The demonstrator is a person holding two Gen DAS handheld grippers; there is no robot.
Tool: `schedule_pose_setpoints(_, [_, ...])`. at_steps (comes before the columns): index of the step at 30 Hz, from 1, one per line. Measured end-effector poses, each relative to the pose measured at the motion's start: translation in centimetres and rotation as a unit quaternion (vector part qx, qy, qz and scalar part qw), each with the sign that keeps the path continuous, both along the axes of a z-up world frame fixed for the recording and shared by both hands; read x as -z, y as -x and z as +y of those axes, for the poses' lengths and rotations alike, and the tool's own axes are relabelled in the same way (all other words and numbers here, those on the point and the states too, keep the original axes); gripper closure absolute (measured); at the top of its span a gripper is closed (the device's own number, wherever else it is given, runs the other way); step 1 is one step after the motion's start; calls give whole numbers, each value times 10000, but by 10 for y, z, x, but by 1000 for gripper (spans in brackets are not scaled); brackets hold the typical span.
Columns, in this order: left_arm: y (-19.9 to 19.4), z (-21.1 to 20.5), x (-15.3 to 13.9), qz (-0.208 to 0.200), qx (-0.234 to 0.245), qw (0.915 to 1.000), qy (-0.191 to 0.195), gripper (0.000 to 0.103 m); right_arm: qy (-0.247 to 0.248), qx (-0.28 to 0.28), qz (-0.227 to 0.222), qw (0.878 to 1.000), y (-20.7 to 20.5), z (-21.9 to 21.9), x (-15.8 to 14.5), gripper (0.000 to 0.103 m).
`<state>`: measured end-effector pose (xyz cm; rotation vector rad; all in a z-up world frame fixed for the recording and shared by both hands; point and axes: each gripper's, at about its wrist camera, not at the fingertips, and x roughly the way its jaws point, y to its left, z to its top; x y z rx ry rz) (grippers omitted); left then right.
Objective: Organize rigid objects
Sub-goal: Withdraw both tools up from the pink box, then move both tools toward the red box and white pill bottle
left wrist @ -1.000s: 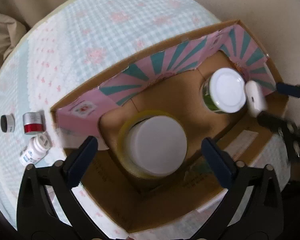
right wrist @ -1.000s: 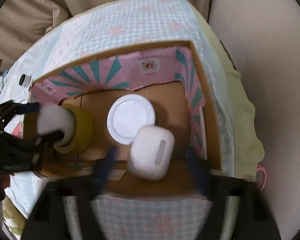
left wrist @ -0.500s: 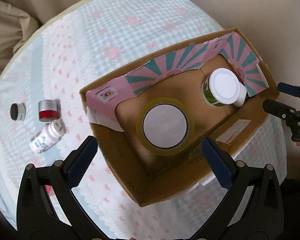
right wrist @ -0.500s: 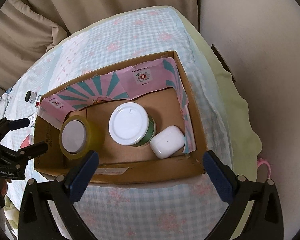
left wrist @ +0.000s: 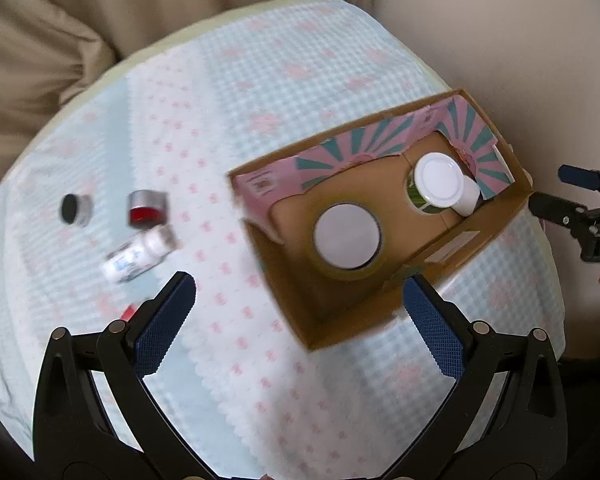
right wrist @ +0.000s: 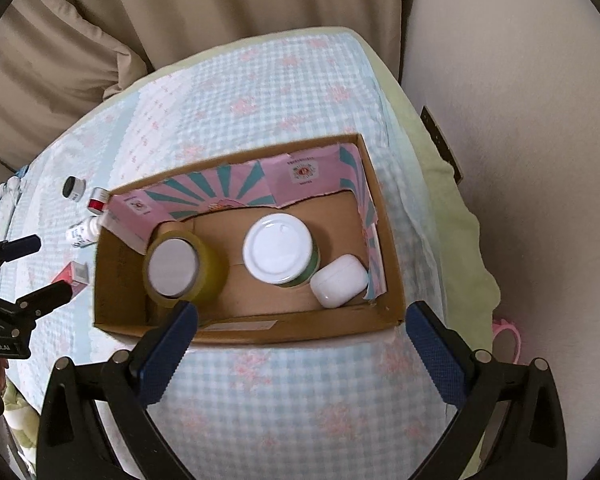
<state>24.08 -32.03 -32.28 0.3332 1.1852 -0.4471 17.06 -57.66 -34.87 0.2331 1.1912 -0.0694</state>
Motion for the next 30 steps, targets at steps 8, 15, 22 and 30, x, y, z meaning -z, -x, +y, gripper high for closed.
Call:
schedule_pose_setpoints(8, [35,64,-51,-389,-331,9986,134,0,165,-195,-258,9993,10,37,-56,0])
schedule_pose_setpoints(15, [61,136,-87,-722,-514,9959,182,0,264,-263,-463,9982,17,89,-102,0])
schedule_pose_setpoints(22, [75,211,-106,-879,-551,9940,350,0,222,-219,-724,9969,21,161,-142,0])
schedule_pose_setpoints(30, [71,280,-113,-946,-443,9928,587,0,229,-288,-761,9964,-1,236,-160,0])
